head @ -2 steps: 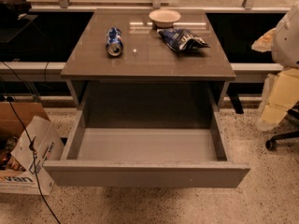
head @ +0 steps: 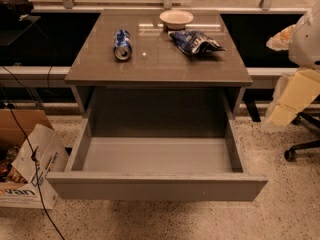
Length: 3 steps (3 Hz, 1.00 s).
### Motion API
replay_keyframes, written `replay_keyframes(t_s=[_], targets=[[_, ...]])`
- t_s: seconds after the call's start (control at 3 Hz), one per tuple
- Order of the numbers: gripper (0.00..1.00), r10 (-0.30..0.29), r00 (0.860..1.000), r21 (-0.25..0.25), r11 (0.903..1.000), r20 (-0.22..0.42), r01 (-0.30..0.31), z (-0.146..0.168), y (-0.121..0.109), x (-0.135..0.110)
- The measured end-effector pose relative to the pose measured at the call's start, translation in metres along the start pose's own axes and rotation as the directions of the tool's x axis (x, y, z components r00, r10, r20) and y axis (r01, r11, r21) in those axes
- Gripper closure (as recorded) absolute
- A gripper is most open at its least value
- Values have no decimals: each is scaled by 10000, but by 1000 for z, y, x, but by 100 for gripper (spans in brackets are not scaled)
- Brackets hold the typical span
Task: Place pepsi can into top drawer
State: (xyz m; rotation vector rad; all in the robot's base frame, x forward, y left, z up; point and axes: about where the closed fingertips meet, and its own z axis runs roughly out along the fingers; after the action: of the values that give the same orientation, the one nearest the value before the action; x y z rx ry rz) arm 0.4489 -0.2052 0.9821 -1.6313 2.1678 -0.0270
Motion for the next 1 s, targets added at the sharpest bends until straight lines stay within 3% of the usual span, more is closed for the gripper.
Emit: replay_keyframes(t_s=[0.33,0.67,1.0], targets=[[0,412,9913,540,9974,1252,-483,6,-13,-23],[0,781,9722,1029,9894,2209,-1029,21,-32,-54],[0,1252,9407,904,9828,3153,-1611,50,-55,-91]])
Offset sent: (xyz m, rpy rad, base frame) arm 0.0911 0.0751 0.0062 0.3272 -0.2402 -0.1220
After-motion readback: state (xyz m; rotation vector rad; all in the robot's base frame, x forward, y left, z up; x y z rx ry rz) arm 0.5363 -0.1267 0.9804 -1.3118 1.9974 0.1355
